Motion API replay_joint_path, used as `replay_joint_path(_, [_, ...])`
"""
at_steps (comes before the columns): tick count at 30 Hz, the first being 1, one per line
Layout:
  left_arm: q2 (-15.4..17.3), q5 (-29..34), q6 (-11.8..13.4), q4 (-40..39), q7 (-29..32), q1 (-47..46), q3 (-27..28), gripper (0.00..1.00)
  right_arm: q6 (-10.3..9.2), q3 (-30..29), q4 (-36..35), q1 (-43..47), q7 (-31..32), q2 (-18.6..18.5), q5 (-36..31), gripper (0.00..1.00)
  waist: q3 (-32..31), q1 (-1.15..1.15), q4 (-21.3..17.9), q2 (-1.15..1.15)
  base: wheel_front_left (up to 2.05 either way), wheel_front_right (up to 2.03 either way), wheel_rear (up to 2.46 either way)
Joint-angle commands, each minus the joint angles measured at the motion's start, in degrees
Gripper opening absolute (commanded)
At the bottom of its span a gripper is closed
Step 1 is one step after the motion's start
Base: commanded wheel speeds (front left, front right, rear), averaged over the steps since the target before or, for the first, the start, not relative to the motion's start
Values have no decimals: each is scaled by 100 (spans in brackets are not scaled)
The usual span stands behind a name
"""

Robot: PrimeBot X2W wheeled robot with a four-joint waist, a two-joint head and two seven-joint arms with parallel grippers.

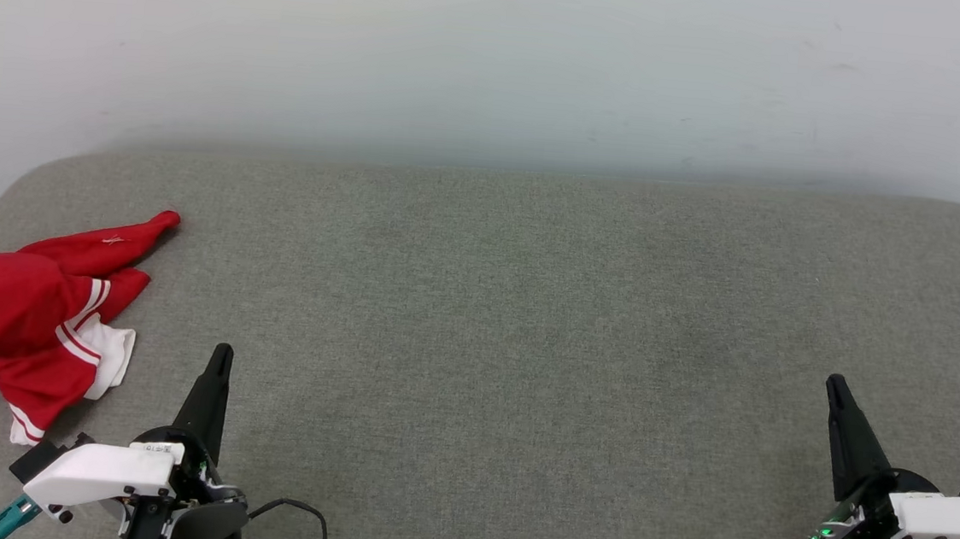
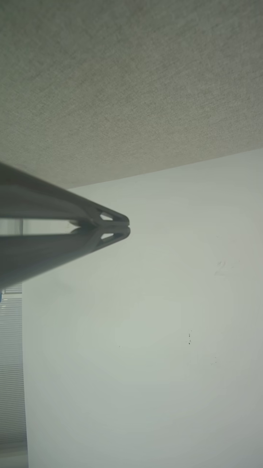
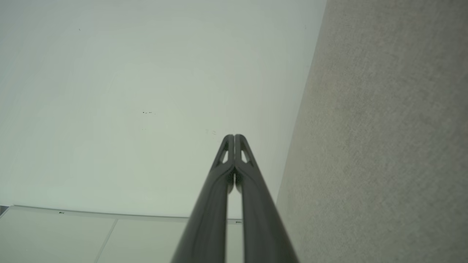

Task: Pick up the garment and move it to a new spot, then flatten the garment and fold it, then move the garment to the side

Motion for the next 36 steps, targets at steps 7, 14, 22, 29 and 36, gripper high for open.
replay_joint_path(7, [-11,3,-8,-8,8,-36,5,0,-2,3,7,-81,7,16,-26,0,0,0,0,0,0,0,0])
replay_joint_path(14, [-11,3,-8,-8,8,-36,5,0,-2,3,6,-81,7,16,-26,0,0,0,0,0,0,0,0])
replay_joint_path(22, [-11,3,-8,-8,8,-36,5,0,-2,3,6,-81,7,16,-26,0,0,0,0,0,0,0,0])
replay_joint_path(29, [-6,20,0,35,-80,49,-100,100,-1,45,14,82,-67,4,-37,100,2,0,0,0,0,0,0])
replay_joint_path(36, [-6,101,0,-107,-289,6,-334,100,-1,169,-154,110,-268,-4,-151,100,4,0,10,0,0,0,0])
